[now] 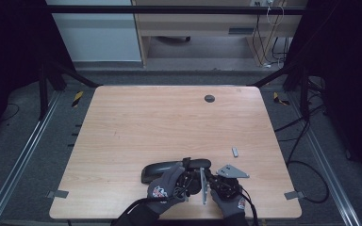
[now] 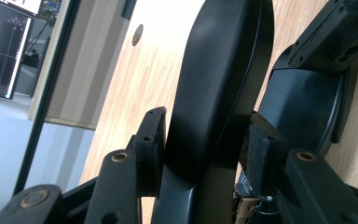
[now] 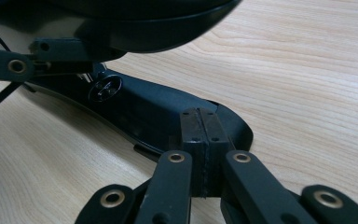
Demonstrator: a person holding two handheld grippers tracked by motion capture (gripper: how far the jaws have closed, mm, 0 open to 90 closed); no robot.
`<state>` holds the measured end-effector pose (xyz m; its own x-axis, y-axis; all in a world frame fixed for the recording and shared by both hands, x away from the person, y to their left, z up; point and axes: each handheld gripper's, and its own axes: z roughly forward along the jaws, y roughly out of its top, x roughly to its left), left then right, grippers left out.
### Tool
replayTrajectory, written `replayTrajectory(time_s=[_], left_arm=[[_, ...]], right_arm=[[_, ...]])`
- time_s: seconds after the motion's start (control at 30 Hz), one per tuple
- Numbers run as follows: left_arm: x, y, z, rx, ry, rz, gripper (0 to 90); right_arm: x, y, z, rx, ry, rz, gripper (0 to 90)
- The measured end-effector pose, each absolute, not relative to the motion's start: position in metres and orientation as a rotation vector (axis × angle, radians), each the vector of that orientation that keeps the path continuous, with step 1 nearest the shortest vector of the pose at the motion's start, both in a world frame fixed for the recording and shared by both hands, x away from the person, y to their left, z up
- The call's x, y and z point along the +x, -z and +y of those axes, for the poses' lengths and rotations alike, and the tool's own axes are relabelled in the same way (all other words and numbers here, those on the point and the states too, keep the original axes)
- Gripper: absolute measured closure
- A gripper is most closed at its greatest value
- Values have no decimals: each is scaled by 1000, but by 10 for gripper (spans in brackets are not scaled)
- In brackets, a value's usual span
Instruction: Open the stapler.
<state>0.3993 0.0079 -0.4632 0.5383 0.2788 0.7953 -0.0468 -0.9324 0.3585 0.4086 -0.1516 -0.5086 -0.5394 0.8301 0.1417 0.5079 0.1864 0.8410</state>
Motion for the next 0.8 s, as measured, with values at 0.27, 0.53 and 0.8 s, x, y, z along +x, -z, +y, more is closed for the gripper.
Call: replayTrajectory(time_s=[0.27,0.53,0.8], left_arm=[[398,465,9,2430,-1385,163,560],[398,466,10,2416,-1372,154,561],[399,463,12,2424,-1348,162,556]], right_arm=[[409,509,-152,1282,-1299,2115,900],[408,509,-151,1274,-1290,2113,900],[409,510,-152,1286,-1305,2115,900]])
